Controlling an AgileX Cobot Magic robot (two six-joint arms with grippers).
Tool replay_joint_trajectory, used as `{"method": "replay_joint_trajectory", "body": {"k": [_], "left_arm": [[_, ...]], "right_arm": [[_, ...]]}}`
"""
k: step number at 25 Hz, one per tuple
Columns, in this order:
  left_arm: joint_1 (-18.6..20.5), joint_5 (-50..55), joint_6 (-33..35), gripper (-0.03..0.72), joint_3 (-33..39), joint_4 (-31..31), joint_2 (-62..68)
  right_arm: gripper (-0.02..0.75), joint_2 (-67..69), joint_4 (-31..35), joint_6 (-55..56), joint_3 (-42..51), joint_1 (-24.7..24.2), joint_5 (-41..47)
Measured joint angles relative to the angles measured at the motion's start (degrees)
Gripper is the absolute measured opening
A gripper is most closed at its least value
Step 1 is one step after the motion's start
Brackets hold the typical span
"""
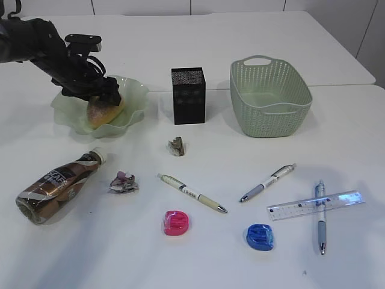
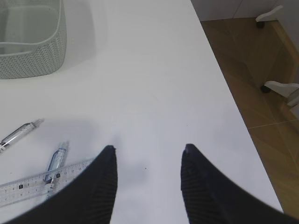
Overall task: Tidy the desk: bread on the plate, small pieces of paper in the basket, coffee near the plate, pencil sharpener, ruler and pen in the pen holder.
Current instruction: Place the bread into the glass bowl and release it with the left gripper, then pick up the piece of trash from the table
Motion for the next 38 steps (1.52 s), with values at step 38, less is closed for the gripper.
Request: {"method": "replay_joint_trajectory", "body": {"k": [38], "left_arm": [[-2.41, 35.83, -1.88, 0.539, -5.84, -4.6, -15.63]], "right_arm": [[0.365, 0.0, 0.0, -0.09, 0.0, 0.0, 1.56]]}}
